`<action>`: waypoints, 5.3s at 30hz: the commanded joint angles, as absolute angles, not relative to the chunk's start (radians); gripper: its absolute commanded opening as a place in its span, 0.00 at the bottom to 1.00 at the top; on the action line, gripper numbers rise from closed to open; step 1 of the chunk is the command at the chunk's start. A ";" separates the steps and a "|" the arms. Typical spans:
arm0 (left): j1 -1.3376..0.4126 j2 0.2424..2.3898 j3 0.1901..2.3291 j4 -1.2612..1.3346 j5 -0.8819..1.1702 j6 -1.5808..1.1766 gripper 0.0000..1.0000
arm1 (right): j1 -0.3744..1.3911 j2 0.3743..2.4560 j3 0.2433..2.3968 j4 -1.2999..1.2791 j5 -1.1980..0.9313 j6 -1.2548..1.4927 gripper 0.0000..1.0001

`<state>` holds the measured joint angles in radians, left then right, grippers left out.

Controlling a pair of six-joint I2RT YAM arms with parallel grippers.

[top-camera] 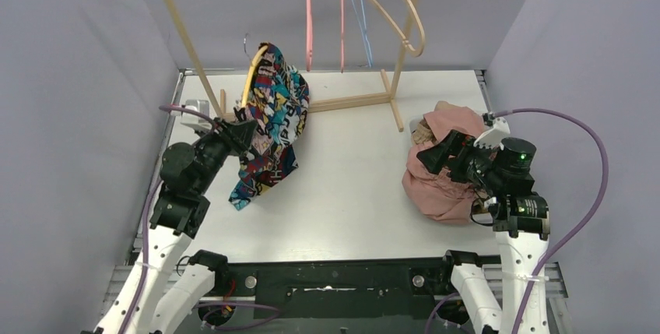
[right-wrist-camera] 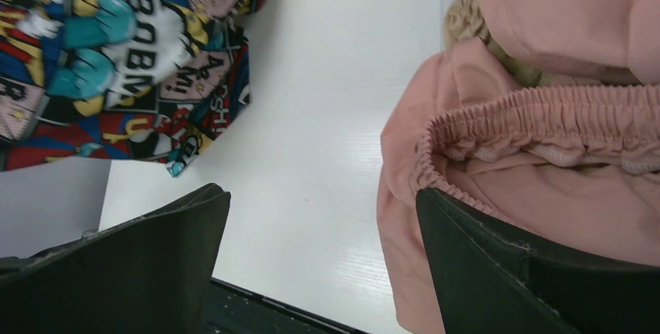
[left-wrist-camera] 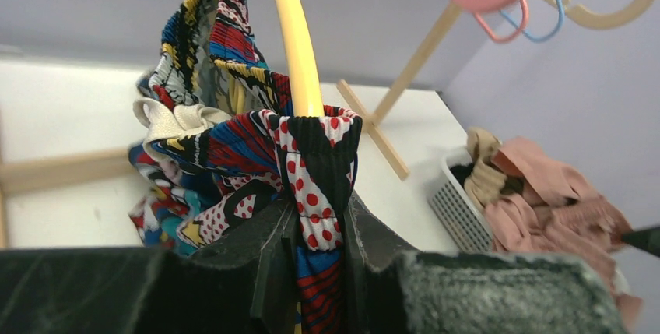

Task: Remove the shorts from the hanger
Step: Pick up the hanger from the clothes rod, then remove the shorts from the hanger.

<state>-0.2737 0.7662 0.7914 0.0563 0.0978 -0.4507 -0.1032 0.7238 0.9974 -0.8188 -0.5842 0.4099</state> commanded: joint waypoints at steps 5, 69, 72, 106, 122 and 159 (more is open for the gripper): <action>-0.283 0.592 0.663 -0.098 0.240 -0.606 0.00 | -0.093 0.649 0.962 -0.584 -0.728 0.502 0.95; -1.290 0.782 0.504 0.086 -0.326 -0.656 0.00 | 0.860 0.943 0.601 0.122 0.038 1.319 0.74; -1.299 0.767 0.502 0.084 -0.343 -0.653 0.00 | 0.863 0.961 0.596 0.095 0.044 1.349 0.73; -1.374 0.568 0.562 -0.106 -0.544 -0.687 0.67 | 0.882 0.941 0.647 0.000 0.126 1.268 0.05; -1.374 0.970 0.710 -0.032 -0.547 -0.674 0.60 | 0.858 0.963 0.657 -0.008 0.071 1.258 0.05; -1.281 0.932 0.573 0.114 -0.501 -0.674 0.45 | 0.759 0.984 0.665 0.058 -0.079 1.262 0.07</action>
<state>-1.3136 0.9684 0.5774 0.0444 -0.4953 -0.6746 0.7643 0.9947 0.6262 -0.0296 -0.0559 1.2690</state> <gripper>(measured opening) 0.425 0.139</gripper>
